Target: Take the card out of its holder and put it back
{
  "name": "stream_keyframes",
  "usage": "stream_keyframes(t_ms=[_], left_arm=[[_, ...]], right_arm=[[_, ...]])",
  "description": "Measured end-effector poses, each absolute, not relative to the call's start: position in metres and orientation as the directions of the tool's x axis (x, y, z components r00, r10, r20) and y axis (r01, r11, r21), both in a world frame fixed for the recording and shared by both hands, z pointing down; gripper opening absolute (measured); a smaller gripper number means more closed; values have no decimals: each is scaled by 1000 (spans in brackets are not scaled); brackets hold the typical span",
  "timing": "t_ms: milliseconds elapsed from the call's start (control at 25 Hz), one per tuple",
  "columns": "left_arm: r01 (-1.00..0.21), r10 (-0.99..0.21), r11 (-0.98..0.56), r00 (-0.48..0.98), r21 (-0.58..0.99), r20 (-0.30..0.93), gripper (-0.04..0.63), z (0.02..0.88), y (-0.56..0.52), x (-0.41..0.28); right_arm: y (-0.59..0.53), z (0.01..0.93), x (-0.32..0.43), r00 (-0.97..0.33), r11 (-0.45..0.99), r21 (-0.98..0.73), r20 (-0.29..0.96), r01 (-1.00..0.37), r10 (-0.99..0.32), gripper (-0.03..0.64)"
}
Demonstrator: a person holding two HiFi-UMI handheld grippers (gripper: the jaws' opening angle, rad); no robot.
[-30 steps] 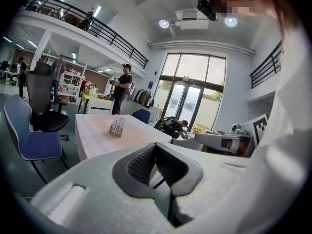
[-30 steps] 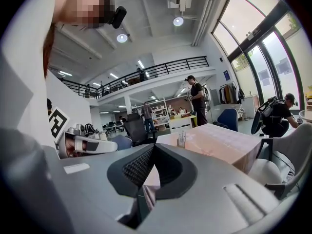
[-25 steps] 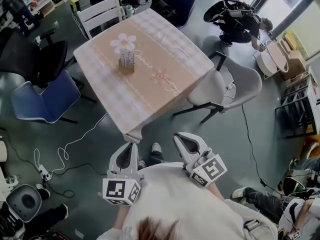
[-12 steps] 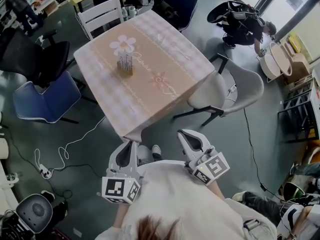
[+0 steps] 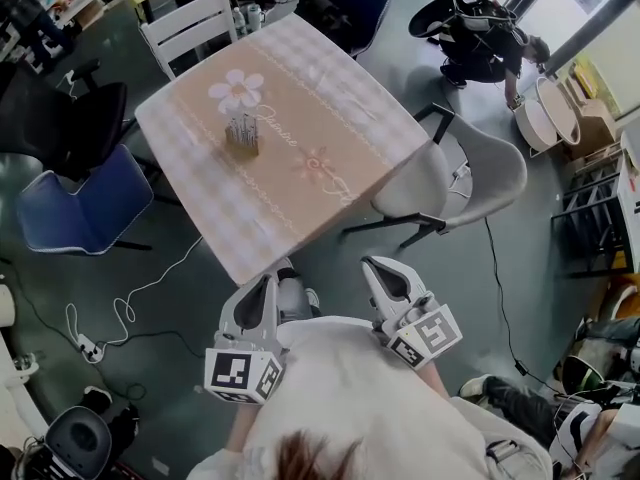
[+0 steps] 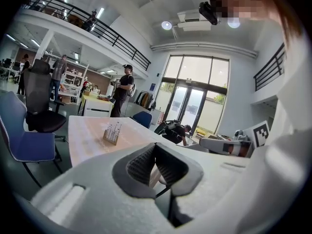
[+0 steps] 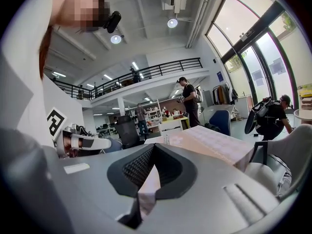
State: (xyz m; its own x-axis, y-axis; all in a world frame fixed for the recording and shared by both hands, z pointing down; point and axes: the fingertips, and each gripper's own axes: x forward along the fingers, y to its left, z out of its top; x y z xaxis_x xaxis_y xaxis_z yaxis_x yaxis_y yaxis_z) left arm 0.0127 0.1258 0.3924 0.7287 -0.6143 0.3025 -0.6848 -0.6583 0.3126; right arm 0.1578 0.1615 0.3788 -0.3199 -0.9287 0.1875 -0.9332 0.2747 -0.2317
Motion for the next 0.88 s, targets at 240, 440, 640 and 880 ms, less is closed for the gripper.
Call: stream_keyframes(t_ms=[240, 440, 640, 880], left_arm=[[-677, -608, -661, 736, 323, 297, 0, 385, 79, 17], [-662, -595, -674, 749, 327, 291, 0, 377, 43, 18], [-661, -600, -673, 750, 333, 278, 0, 375, 14, 14], [-671, -618, -641, 739, 374, 267, 0, 383, -16, -2]], right_arm=[[117, 373, 155, -323, 277, -223, 204, -935, -924, -3], [80, 361, 148, -322, 275, -233, 194, -933, -927, -3], [51, 360, 146, -313, 268, -223, 202, -937, -928, -3], [20, 368, 135, -317, 271, -212, 228, -939, -921, -3]])
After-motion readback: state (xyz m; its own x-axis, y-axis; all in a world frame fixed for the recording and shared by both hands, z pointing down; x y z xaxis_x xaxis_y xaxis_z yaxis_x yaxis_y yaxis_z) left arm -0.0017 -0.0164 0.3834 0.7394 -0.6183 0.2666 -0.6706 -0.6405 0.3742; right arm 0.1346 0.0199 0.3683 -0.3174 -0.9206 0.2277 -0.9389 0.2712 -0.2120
